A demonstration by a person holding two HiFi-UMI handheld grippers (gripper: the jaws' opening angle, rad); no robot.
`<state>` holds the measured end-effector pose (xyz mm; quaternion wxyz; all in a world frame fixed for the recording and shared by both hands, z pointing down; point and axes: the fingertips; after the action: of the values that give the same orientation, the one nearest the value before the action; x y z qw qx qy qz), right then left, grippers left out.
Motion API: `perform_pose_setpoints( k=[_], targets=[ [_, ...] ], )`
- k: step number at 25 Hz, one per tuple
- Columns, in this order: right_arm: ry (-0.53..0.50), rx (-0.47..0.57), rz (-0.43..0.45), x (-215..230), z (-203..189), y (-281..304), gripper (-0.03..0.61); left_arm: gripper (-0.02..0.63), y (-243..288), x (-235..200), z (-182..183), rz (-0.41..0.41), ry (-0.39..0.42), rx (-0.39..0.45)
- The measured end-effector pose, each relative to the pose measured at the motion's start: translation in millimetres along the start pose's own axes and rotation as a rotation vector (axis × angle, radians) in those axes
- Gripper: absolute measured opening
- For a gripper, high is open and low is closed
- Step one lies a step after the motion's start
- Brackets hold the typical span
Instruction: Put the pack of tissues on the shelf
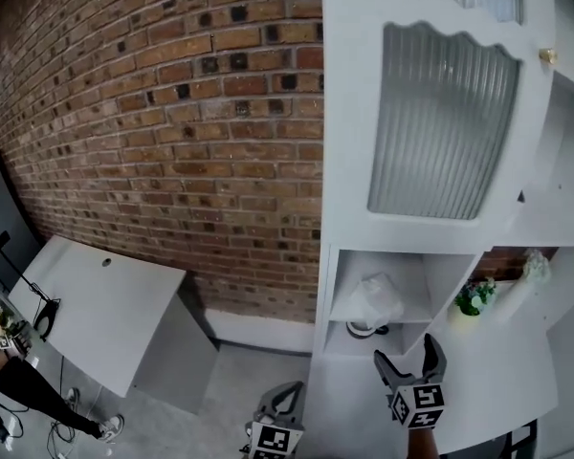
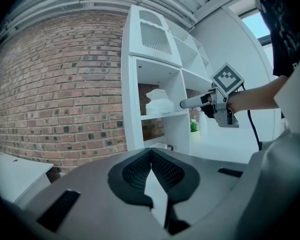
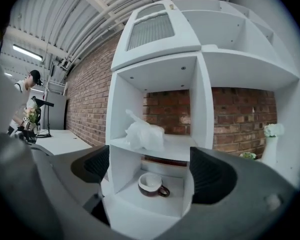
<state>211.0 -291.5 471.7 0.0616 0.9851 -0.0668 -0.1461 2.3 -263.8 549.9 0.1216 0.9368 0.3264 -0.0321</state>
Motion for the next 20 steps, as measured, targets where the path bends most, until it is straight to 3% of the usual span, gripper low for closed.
perform_pose_setpoints(
  k=[7, 12, 15, 20],
  targets=[
    [-0.053, -0.04, 0.056, -15, -20, -40, 0.489, 0.009, 2, 27, -3, -0.064, 0.0, 0.005],
    [0.019, -0.08, 0.039, -23, -40, -71, 0.484, 0.009, 3, 48, -9, -0.115, 0.006, -0.002],
    [0.026, -0.114, 0.014, -26, -55, -88, 0.434, 0.009, 3, 59, -11, -0.145, 0.011, -0.008],
    [0.033, -0.143, -0.03, -27, -74, -112, 0.291, 0.011, 3, 72, -15, -0.174, 0.012, -0.017]
  ],
)
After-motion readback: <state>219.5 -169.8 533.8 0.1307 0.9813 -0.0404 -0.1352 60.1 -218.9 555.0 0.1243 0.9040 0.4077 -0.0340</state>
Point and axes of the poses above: the fingertips, and each gripper's own axes: y forward along the fingers, x to its right, z out of its top, and after that the axes turned 14 degrees about -y, right-handed
